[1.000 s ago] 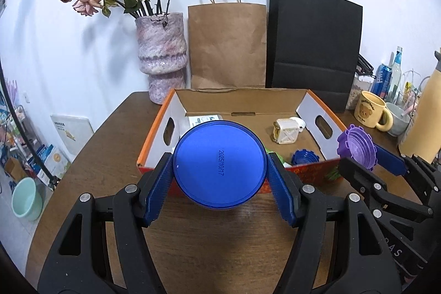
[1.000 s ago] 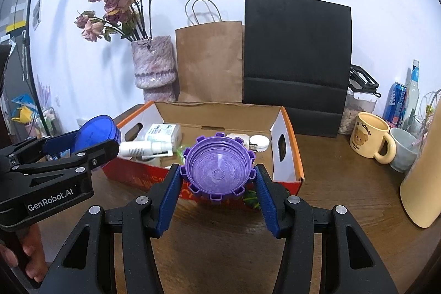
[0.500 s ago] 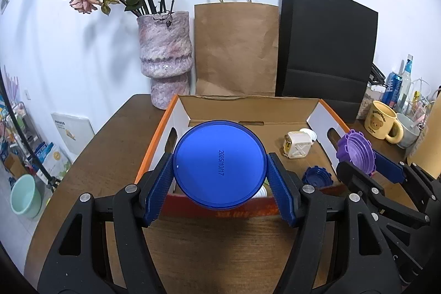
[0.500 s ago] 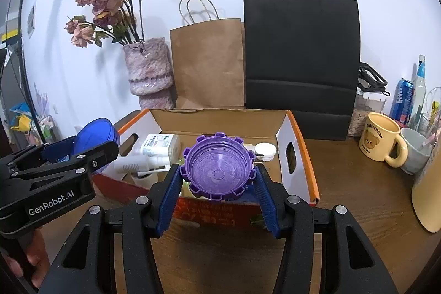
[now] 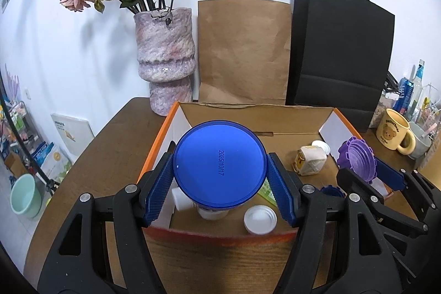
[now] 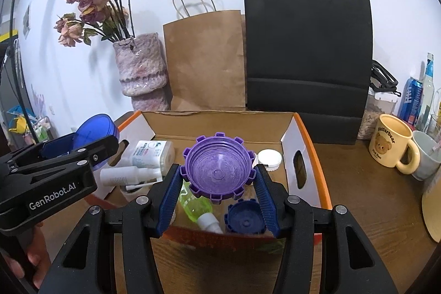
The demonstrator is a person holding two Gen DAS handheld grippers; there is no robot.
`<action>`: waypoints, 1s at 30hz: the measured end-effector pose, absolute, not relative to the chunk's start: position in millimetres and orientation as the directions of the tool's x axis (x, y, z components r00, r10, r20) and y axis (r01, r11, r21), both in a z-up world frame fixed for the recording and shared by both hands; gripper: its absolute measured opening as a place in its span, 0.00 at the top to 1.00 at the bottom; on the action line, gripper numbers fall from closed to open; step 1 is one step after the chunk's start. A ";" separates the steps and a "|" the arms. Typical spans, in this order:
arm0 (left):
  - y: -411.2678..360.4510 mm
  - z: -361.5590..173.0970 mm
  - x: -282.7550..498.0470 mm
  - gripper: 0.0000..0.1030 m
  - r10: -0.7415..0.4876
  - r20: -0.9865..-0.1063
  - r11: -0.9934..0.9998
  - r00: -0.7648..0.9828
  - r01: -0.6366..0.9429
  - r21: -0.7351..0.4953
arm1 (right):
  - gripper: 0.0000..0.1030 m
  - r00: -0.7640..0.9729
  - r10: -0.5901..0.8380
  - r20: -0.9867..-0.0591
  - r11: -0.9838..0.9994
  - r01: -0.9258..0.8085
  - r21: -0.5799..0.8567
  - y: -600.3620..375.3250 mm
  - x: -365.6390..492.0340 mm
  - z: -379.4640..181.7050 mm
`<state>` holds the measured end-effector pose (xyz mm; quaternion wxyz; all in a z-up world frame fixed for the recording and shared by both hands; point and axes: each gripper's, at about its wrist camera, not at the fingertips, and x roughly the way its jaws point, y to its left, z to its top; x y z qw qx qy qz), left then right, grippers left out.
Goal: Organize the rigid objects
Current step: 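Carry the blue lid over the box while the right tool carries the purple cap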
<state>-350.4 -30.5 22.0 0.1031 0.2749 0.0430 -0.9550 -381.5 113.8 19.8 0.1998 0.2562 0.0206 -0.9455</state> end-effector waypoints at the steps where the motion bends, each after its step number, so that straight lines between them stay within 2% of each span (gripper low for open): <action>1: -30.8 21.5 -352.4 0.39 -0.175 -0.534 -0.975 -0.827 0.222 -0.024 | 0.44 -0.789 -0.367 -0.493 -0.919 0.389 0.062 113.0 -384.2 19.5; 30: -44.2 0.3 -406.9 0.39 -0.208 -0.565 -0.970 -0.798 0.241 0.016 | 0.44 -0.768 -0.331 -0.548 -0.921 0.390 0.010 100.0 -440.2 -0.1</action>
